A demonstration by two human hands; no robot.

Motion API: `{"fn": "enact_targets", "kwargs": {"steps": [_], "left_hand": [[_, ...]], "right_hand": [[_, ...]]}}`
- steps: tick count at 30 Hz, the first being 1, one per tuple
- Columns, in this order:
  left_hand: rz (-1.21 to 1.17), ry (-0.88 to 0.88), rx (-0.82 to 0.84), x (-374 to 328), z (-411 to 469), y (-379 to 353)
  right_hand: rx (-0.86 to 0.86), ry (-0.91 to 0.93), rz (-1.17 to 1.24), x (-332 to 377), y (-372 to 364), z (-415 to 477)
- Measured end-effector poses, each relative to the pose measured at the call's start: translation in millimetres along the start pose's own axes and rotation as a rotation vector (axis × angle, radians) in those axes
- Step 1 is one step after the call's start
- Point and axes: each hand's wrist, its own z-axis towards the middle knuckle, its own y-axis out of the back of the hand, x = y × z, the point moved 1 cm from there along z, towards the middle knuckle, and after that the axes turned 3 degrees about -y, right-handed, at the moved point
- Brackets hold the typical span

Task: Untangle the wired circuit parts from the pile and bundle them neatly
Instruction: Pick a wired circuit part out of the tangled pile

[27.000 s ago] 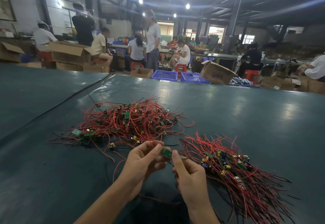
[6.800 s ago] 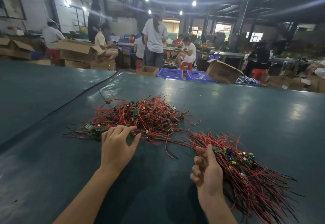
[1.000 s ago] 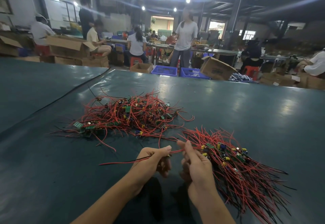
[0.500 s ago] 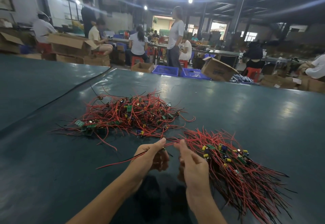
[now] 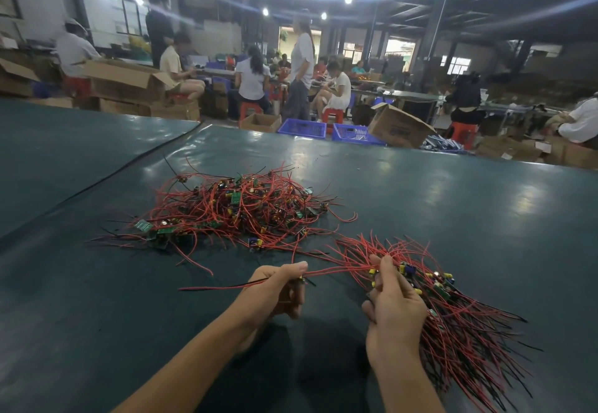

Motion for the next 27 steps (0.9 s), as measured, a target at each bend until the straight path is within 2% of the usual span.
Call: {"fn": "enact_targets", "kwargs": {"steps": [4,8,11,15,19,24,27], "left_hand": [[-0.082,0.045,-0.089,1.3,4.1,2.5],[-0.027,0.011,-0.097,2.4,4.2,0.6],[0.124,-0.106,-0.076,3.3,3.8,-1.1],[0.436,-0.314,-0.046,9.9,1.5,-2.1],[0.812,-0.285,0.048,16.7,0.9,-3.6],[1.002,-0.438,0.102,15.5,-4.9,-4.0],[1.067,-0.508,0.044,11.2,-6.5,-4.7]], "right_hand": [[0.065,-0.011,-0.051,-3.1,-4.2,-6.4],[0.229,-0.010,-0.280,-10.8,-11.5,-16.2],[0.401,0.104,-0.418,-14.1,-19.2,-28.3],[0.478,0.123,-0.382,-12.4,-22.5,-34.2],[0.459,0.160,-0.404,-10.4,-21.1,-34.2],[0.353,0.227,-0.504,-12.5,-16.8,-26.1],[0.235,0.189,-0.398,-7.9,-13.4,-18.1]]}}
